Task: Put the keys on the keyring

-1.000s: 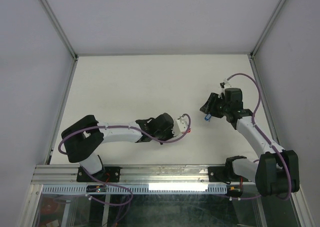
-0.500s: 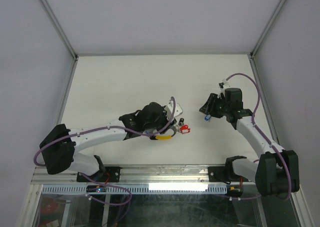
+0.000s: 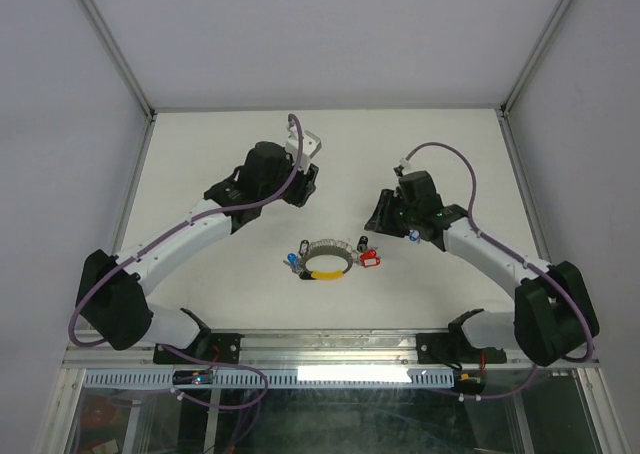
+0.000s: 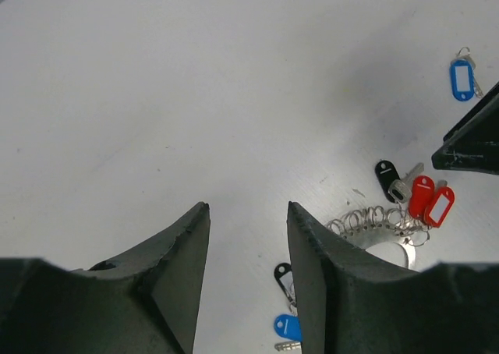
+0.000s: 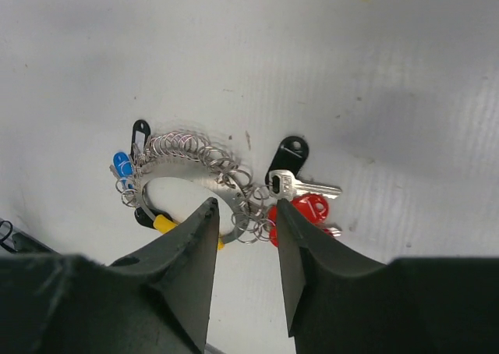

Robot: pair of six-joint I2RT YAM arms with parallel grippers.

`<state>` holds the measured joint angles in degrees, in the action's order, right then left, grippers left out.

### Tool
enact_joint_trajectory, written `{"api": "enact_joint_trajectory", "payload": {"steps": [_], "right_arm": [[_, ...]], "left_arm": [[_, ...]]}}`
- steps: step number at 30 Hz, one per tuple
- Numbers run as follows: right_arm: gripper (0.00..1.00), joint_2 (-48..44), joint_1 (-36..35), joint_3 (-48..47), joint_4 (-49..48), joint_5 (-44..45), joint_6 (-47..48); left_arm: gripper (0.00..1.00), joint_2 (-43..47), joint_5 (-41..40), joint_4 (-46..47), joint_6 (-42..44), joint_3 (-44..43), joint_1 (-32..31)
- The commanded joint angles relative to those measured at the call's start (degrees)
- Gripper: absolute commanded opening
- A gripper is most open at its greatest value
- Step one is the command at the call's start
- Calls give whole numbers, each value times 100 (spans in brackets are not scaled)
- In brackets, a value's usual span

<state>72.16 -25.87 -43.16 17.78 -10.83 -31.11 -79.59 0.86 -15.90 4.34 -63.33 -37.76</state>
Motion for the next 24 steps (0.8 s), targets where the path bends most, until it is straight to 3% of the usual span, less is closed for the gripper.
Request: {"api": "enact_joint_trajectory", "payload": {"steps": [1,17,24], "right_arm": [[37,450,-575,-581,-87,508,-453],[31,1758,-1423,-1572,1004,1553,-408],[30,2038,-1477,-1673,1132,1253,-396]], "left_arm": [[43,-61,-505,-172,182,-54,22],[45,140,-1036,-130,374,349,23],[45,155,-1049,-133,397,367,18]]}}
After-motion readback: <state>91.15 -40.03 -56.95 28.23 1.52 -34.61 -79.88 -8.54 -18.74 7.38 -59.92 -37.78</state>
